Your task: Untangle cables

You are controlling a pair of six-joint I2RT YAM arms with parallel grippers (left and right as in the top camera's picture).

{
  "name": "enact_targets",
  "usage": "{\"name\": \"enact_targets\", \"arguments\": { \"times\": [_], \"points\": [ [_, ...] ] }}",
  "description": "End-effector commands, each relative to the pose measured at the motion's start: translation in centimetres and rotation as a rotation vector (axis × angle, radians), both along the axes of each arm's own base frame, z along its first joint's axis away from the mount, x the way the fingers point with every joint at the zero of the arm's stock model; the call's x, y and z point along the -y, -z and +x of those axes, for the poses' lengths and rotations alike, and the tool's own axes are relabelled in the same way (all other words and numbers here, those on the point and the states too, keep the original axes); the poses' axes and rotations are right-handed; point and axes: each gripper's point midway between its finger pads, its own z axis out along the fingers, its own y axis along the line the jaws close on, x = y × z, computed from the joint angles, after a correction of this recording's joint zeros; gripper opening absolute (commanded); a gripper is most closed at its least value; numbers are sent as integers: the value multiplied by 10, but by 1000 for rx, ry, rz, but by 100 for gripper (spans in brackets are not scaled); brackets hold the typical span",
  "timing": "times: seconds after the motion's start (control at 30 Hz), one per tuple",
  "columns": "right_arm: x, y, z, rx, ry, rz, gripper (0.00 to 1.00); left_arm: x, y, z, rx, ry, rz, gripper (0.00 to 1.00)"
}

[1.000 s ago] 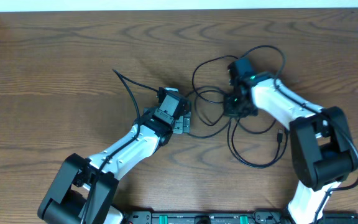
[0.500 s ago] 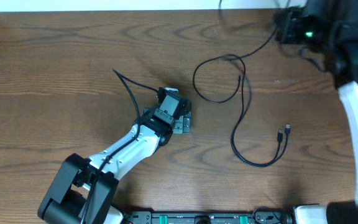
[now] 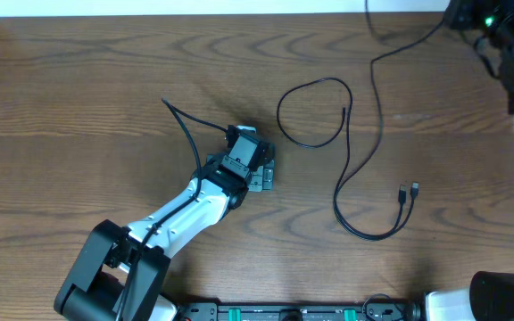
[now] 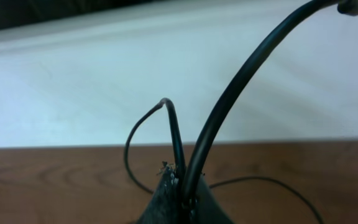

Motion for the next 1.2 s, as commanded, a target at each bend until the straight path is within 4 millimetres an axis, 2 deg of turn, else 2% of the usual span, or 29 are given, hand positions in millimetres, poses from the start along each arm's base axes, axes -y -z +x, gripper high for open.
{"name": "enact_targets", "arguments": {
  "times": [0.0, 0.2, 0.3, 0.4, 0.47, 0.53, 0.63, 0.77, 0.93, 1.1, 1.17],
  "points": [
    [2, -60, -16, 145, 3, -69, 1, 4, -7, 7, 27, -16, -37, 98],
    [-5, -154, -51, 360, -16, -15, 1, 26, -16, 15, 56, 27, -142, 98],
    [-7, -196, -76, 461, -18, 4, 1, 59, -22, 5, 5, 134, -302, 98],
    [-12, -215, -95, 497, -42, 25, 1, 93, -35, -10, -51, 264, -476, 98],
    [-12, -213, -99, 476, -40, 33, 1, 112, -47, -22, -85, 352, -585, 99],
    [-12, -197, -97, 409, -38, 37, 1, 133, -64, -38, -126, 468, -712, 98],
    [-10, -157, -89, 247, -19, 82, 1, 155, -84, -58, -144, 608, -822, 99],
    [-10, -113, -77, 71, 4, 142, 1, 184, -97, -80, -81, 771, -826, 99],
    [-12, -85, -64, -26, 9, 164, 1, 204, -78, -85, 23, 714, -640, 99],
    [-11, -81, -61, -39, 12, 171, 1, 211, -65, -84, 125, 647, -487, 99],
    [-11, -81, -61, -40, 13, 171, 1, 214, -61, -82, 145, 595, -475, 99]
  ]
}}
